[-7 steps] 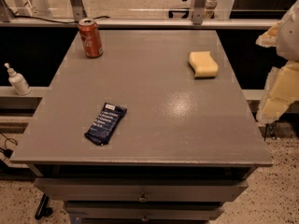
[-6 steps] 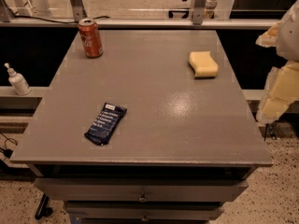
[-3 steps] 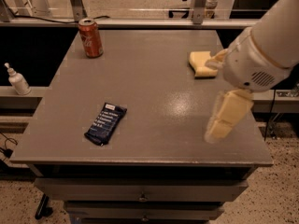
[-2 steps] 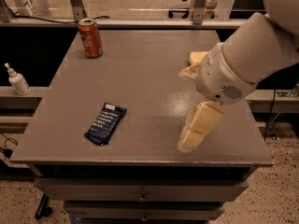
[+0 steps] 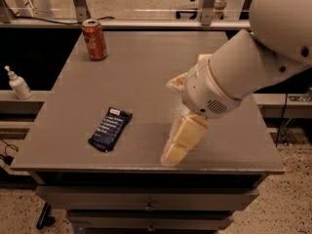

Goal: Move rxbar blueberry near coke can

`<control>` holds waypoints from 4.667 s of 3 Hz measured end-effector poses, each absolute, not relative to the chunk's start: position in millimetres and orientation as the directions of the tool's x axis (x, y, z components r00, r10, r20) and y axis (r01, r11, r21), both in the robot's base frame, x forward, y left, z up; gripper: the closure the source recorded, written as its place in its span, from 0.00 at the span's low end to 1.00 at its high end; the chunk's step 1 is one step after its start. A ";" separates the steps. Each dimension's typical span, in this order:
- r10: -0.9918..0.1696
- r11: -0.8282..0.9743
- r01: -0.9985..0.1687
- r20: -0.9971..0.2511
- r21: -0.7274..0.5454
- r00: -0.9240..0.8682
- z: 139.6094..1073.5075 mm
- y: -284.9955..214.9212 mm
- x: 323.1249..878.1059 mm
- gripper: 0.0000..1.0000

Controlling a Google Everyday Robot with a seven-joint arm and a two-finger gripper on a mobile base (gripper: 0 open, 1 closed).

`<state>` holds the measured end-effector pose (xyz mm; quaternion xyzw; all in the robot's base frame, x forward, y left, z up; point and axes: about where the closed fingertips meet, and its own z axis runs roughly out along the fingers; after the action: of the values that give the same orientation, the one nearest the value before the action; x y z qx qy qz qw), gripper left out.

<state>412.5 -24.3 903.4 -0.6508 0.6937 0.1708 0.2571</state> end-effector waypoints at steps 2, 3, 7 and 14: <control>-0.743 0.016 -0.999 -0.669 -0.037 0.013 874.6 28.8 426.0 0.00; -0.692 -0.024 -1.000 -0.722 -0.010 0.024 859.9 70.0 427.9 0.00; -0.624 -0.042 -0.999 -0.780 -0.014 0.037 834.3 134.6 443.6 0.00; -0.708 0.091 -0.995 -0.705 -0.029 -0.044 842.7 83.8 490.2 1.00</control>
Offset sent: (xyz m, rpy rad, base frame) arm 0.0231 0.1026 -0.0574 0.2269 0.1056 0.1443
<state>490.2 83.8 842.7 -0.6271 0.6790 0.2472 0.2907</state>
